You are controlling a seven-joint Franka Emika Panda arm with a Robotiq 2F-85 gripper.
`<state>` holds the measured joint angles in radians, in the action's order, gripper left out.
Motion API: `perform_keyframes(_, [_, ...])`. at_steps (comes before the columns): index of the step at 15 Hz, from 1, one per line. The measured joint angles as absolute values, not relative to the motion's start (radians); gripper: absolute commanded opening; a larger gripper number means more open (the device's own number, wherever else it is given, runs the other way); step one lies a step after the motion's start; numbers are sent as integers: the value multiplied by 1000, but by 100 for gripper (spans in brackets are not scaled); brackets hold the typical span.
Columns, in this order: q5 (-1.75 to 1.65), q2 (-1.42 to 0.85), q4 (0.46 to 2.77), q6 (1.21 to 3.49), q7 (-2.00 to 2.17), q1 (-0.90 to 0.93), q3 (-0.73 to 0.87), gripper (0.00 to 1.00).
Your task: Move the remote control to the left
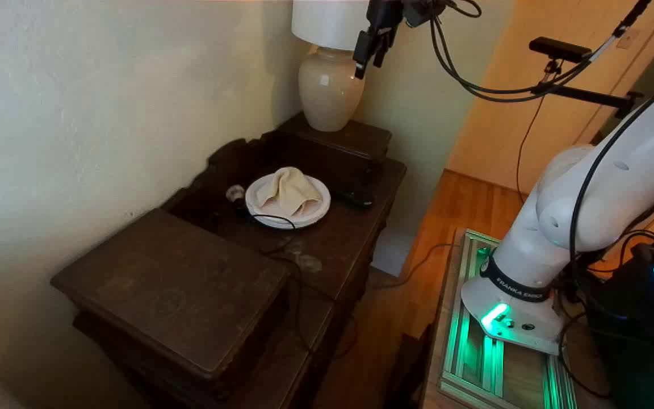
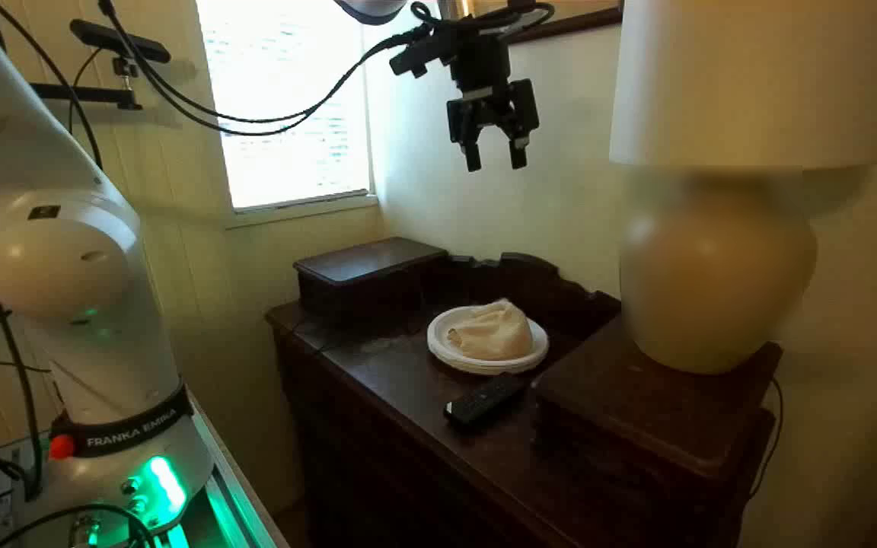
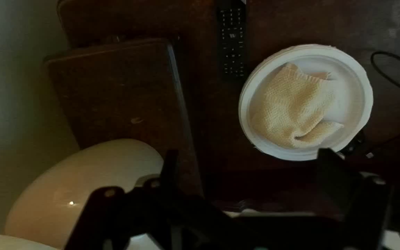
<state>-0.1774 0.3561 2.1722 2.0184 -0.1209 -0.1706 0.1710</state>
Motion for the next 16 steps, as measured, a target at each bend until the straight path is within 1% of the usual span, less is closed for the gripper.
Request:
perform_keyframes(10, [-175, 341, 2181, 2032, -119, -166, 171, 100])
perform_keyframes(16, [-153, 246, 2291, 2110, -117, -140, 168, 100])
